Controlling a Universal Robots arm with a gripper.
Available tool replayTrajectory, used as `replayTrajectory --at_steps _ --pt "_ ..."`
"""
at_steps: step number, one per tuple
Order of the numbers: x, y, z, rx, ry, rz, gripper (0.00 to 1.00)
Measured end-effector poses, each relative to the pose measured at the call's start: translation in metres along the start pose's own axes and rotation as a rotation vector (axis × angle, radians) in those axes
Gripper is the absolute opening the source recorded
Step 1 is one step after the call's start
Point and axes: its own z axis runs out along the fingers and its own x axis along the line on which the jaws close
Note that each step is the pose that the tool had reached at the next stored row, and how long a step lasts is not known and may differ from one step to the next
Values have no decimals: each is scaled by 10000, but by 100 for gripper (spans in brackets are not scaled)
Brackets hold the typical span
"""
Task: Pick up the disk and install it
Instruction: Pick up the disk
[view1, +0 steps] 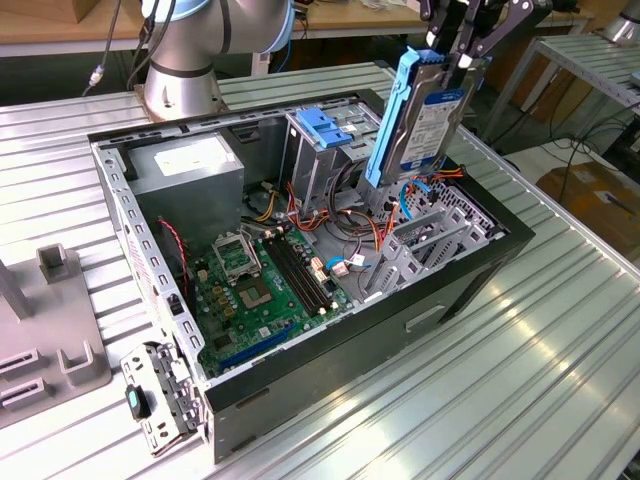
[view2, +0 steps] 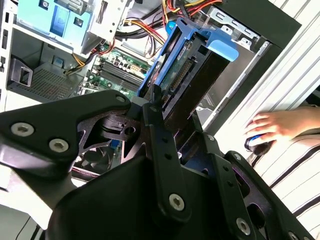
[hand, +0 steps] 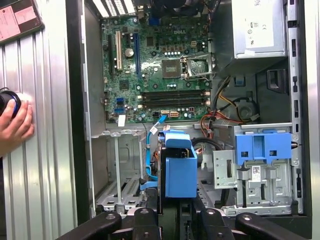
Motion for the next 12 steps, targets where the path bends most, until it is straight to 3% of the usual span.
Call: replayTrajectory --at_steps 8,12 --pt "57 -3 3 1 0 0 35" --pt "124 -6 6 0 0 0 35"
